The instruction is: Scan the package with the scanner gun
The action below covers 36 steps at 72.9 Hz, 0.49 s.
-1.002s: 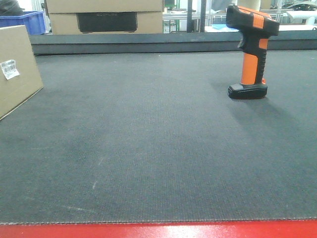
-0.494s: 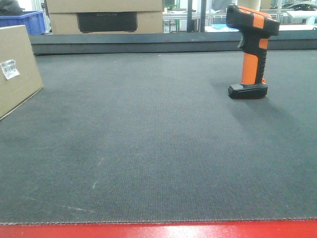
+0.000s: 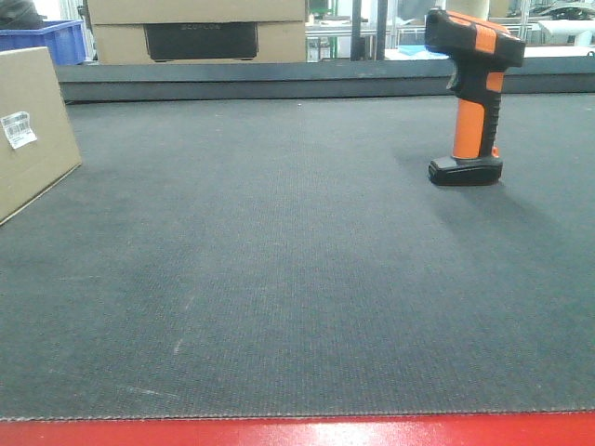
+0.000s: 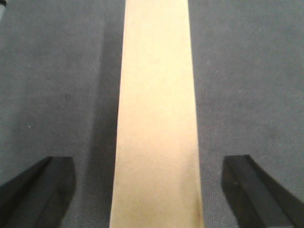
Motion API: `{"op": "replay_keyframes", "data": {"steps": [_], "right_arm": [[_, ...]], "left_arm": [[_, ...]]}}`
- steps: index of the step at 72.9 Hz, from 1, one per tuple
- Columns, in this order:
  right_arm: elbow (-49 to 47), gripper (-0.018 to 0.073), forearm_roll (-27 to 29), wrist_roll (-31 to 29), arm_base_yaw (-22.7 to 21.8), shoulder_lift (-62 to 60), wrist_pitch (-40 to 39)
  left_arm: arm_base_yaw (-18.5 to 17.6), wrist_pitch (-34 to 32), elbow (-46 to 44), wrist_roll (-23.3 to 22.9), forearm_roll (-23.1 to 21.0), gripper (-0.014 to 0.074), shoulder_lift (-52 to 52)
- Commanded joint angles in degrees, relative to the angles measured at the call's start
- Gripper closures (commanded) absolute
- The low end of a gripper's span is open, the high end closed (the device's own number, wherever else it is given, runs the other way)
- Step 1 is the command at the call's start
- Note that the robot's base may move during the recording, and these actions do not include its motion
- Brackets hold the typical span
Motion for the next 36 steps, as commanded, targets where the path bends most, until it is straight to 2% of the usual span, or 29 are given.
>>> {"op": "replay_keyframes", "data": {"steps": [1, 15, 22, 27, 36], "right_arm": [[0.0, 0.0727, -0.4, 0.0, -0.1, -0.2, -1.0], [0.0, 0.0727, -0.4, 0.0, -0.1, -0.2, -1.0], [0.0, 0.0727, -0.4, 0.0, -0.1, -0.2, -1.0], [0.0, 0.0727, -0.4, 0.0, -0.1, -0.2, -1.0], [0.0, 0.0727, -0.4, 0.0, -0.1, -0.2, -1.0]], "left_arm": [[0.3, -0.8, -0.5, 0.2, -0.8, 0.0031, 1.6], [0.3, -0.6, -0.4, 0.2, -0.8, 0.0043, 4.6], [0.3, -0.7, -0.4, 0.2, -0.8, 0.0078, 5.3], [0.0, -0.7, -0.4, 0.2, -0.8, 0.0123, 5.4], [-0.6, -0.6, -0.4, 0.2, -0.8, 0.0278, 5.4]]}}
